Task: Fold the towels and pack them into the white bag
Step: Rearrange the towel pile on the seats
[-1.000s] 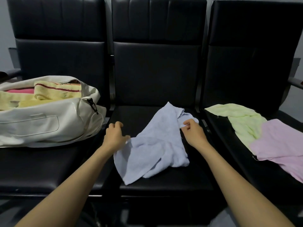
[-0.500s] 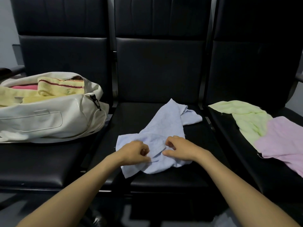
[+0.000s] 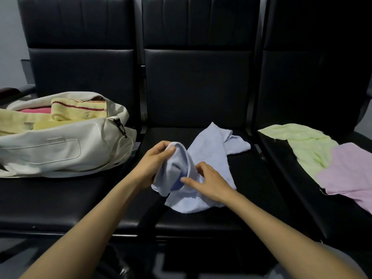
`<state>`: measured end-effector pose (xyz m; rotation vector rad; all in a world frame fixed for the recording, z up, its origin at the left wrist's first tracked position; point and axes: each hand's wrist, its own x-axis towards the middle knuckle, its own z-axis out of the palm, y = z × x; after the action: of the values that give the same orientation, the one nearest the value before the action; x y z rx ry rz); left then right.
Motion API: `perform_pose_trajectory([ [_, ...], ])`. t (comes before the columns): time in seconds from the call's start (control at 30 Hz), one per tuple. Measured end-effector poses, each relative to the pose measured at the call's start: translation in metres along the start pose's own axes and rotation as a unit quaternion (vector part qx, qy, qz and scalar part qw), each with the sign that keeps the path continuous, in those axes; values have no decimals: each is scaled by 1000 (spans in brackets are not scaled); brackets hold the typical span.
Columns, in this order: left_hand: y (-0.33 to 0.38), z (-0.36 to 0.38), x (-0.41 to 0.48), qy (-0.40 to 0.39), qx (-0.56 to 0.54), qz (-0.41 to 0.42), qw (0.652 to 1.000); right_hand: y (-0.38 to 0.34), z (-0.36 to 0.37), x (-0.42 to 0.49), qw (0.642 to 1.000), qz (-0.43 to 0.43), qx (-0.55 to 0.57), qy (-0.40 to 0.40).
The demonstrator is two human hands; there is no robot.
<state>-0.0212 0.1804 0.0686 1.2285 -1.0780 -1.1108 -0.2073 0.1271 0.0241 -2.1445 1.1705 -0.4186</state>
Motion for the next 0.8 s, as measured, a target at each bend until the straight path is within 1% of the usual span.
perform_pose_trajectory([
  [0.1,6,0,-5,-14,-14,19,1000,-3,10,0,997,-3,-37,66],
  [0.17,10,-1,-8,-17,-22,23,999,-6,9,0,994,-6,-62,88],
  [0.23,14,-5,-9,-6,-15,18,1000,-6,0,3,991,18,-62,113],
  [0.33,15,-17,-9,10,38,21,999,-4,-26,10,985,42,-27,167],
  [0.4,12,-26,-10,-4,113,21,993,0,-42,11,983,3,-5,184],
  [0.47,11,-34,-11,-30,219,27,975,4,-55,9,984,-68,-49,160],
  [0.5,11,-38,-11,-40,259,22,965,5,-60,6,984,-96,-66,133],
  [0.53,12,-40,-11,-48,287,8,957,7,-65,4,987,-105,-64,103],
  [0.57,12,-42,-10,-54,313,-12,948,9,-68,3,992,-94,-46,71],
  [0.67,6,-49,-7,-69,403,-59,911,18,-71,4,1000,7,0,-9],
  [0.7,1,-50,-5,-75,426,-67,899,22,-69,5,999,26,-19,-17],
  [0.73,-4,-51,-3,-82,447,-72,888,27,-67,7,996,15,-87,-12],
  [0.77,-7,-51,-2,-85,465,-75,878,30,-65,8,987,1,-163,8],
  [0.8,-10,-51,-1,-84,477,-76,871,30,-63,8,977,-11,-211,40],
])
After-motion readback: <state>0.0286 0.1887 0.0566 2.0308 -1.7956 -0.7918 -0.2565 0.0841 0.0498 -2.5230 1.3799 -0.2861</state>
